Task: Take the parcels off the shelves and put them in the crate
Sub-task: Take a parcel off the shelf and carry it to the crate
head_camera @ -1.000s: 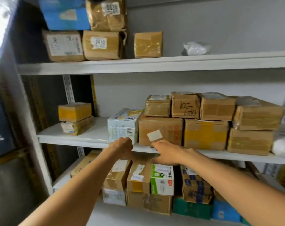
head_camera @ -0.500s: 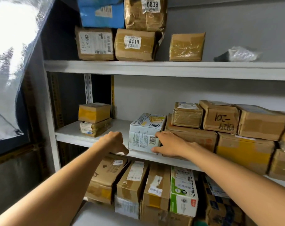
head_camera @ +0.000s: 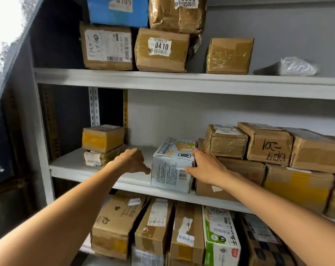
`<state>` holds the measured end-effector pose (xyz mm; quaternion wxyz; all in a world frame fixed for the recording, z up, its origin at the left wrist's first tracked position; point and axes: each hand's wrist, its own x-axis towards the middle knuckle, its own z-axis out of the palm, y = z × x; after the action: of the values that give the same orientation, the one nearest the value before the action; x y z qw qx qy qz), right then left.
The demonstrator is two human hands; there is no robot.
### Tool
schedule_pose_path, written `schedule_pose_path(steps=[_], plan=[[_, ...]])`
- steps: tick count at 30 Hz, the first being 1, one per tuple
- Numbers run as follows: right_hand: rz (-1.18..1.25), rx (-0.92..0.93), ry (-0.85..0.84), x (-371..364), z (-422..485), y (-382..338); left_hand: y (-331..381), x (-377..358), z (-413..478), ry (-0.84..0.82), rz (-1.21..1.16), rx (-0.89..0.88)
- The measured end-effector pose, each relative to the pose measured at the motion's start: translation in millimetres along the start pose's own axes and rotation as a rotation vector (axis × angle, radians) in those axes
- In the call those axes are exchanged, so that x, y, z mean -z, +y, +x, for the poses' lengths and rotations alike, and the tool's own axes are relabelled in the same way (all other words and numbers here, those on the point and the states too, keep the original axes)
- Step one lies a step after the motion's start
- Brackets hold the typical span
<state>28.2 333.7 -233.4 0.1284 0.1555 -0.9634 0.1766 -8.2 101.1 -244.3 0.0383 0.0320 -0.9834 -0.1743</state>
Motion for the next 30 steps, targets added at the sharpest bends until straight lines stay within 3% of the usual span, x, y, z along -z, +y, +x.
schedule_pose_path(steps=[3, 7, 14, 18, 26, 30], plan=[[0.027, -0.075, 0.009, -10, 10, -12, -15, 2, 21, -0.066, -0.078, -0.04], [0.059, -0.199, 0.001, -24, 25, -31, -20, 6, 44, -0.226, -0.419, -0.17], [0.064, -0.37, 0.167, -45, 47, -46, -9, -14, 68, -0.373, -0.753, -0.169], [0.16, -0.475, 0.301, -50, 56, -44, -7, -21, 67, -0.345, -0.927, -0.091], [0.25, -0.467, 0.327, -65, 76, -48, -27, -21, 58, -0.298, -1.114, -0.066], [0.616, -0.549, 0.301, -50, 79, -43, -33, -27, 41, -0.302, -1.235, -0.109]])
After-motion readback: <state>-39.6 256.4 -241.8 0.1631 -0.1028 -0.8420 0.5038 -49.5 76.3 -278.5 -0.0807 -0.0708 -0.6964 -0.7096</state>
